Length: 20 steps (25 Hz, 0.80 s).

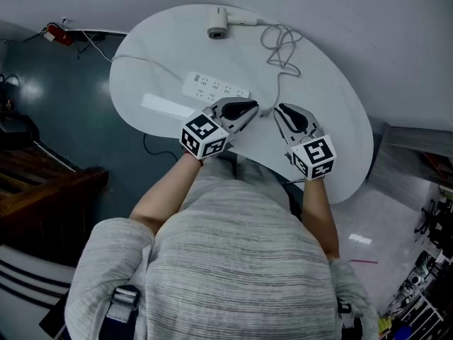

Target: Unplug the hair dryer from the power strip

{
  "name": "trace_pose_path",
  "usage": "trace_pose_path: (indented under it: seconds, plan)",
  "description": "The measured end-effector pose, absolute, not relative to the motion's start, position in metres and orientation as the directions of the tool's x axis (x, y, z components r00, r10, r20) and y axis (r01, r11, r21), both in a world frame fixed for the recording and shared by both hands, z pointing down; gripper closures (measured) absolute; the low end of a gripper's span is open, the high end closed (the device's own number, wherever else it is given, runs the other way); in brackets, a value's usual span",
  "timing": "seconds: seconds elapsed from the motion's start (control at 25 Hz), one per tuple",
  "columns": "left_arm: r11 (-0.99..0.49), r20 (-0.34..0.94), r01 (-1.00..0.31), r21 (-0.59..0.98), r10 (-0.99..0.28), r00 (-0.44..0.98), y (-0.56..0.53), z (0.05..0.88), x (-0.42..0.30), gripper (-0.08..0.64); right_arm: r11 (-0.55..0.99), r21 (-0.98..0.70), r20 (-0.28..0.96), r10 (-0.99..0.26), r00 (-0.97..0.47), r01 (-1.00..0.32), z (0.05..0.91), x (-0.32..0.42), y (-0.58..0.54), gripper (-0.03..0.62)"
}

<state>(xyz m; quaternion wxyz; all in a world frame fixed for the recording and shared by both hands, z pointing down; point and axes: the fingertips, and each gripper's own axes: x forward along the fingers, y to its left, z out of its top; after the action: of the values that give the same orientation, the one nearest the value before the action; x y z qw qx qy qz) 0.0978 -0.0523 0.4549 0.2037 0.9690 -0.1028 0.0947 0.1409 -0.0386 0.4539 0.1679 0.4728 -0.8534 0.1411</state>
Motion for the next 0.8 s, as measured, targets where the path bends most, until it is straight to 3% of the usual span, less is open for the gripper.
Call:
trace_pose_path:
  seconds: [0.24,0.8]
  plan:
    - [-0.895,0.227,-0.249,0.371,-0.173,0.958,-0.044,0.456,0.101,0.540,0.550,-0.073,0.403,-0.747,-0.529,-0.832,0.451,0.137,-0.032,0.565]
    - [-0.879,0.236,-0.280,0.386,-0.199,0.951,-0.033,0.464,0.111,0.541,0.605,-0.109,0.404,-0.698,-0.591,-0.789,0.458,0.137,-0.024,0.568]
